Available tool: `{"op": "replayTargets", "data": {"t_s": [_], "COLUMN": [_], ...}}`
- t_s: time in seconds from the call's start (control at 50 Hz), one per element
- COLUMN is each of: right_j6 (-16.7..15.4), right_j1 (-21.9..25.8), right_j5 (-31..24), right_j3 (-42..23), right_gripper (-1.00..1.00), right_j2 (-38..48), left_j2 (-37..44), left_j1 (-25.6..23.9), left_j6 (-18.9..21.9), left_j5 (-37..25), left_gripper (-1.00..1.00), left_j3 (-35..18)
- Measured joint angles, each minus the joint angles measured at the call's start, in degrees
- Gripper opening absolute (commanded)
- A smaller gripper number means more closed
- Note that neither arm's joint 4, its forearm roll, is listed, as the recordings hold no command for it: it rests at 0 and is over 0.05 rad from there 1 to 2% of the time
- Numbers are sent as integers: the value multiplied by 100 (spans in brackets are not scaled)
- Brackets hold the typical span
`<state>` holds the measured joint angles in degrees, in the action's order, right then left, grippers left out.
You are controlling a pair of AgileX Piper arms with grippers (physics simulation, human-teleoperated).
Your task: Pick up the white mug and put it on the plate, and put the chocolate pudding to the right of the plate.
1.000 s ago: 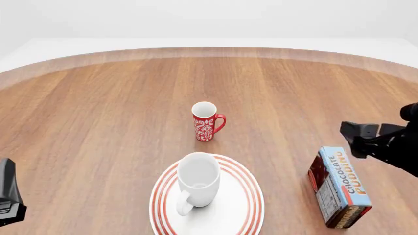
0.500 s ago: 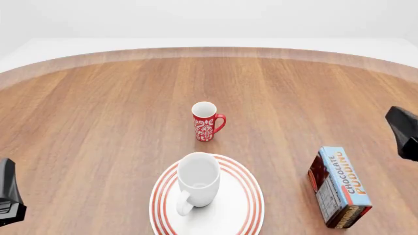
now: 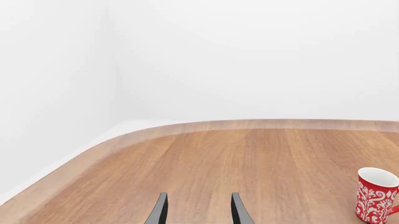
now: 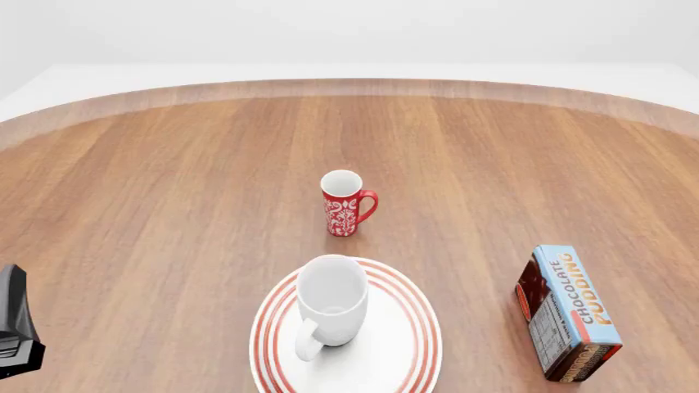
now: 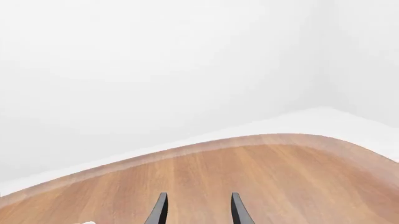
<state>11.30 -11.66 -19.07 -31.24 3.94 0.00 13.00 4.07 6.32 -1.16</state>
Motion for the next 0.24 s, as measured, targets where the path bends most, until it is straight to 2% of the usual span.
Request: {"op": "replayTargets", "data": {"t_s": [0.24], "right_j6": [544], "right_j1": [-767], "right_j5": [503], "right_j3": [-97], "right_gripper": [100], "right_j2": [-278], "left_j2": [0], "left_j1": [0], "left_j6": [13], "left_j5": [-9], "left_gripper": [100], "left_j3": [-26]}}
